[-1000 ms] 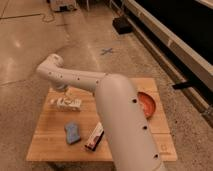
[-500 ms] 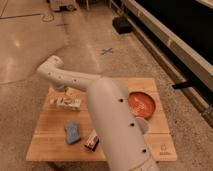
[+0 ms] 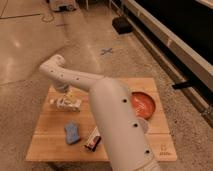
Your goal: Place the bottle in the ceramic bowl
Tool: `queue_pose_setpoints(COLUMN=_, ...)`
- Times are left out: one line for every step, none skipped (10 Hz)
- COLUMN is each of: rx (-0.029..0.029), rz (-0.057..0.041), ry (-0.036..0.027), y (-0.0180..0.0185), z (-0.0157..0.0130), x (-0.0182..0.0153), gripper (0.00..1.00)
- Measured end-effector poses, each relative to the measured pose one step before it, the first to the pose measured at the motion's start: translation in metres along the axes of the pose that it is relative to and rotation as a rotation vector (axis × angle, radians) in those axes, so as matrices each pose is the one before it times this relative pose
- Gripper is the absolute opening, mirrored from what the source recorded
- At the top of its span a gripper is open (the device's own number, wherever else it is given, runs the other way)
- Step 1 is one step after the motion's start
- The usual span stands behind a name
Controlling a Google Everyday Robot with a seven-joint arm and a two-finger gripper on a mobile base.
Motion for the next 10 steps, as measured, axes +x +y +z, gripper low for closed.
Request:
queue_pose_setpoints(rx=-0.00989, rz=0.03402, ry=-0.01664, y=0.00394, z=0.00183, x=-0.00234, gripper=0.8)
queue_pose_setpoints(rx=-0.00798, rz=0.06876, ry=-0.02724, y=0.00598, z=0.00762, x=0.00128, gripper=0.8)
queue_pose_setpoints(rx=-0.00524, rz=0.0462, ry=-0.00437, y=0.00342, z=0.00698, x=0.00485, gripper=0.8)
queue_pose_setpoints(rx=-0.00122, rz=0.03651, ry=-0.00668, y=-0.00025, z=0.00764, x=0.00088, gripper=0.8)
queue_pose_setpoints(rx=-0.00411, rz=0.05193, ry=-0.00215, y=-0.00074, z=0.00994, x=0.00333, gripper=0.8)
queue_pose_setpoints(rx=-0.00282, rz=0.03456, ry=-0.00415, y=-0.00233, z=0.0068, x=0.00208, gripper=0.8)
queue_pose_setpoints(rx=-0.00167, rz=0.01271, ry=-0.00058, y=-0.00086, z=0.00274, x=0.0011, gripper=0.8)
queue_pose_setpoints(rx=0.00188, rz=0.01252, ry=0.00215, y=0.00026, z=0.00372, x=-0.00003, gripper=0.8)
queue_pose_setpoints(rx=0.00856, rz=0.01131, ry=0.00561, y=-0.00043, z=0.00261, x=-0.00053, gripper=0.8)
queue_pose_setpoints(rx=0.0019, rz=0.0053, ry=-0.00102, y=-0.00015, z=0.00168, x=0.00071, gripper=0.77)
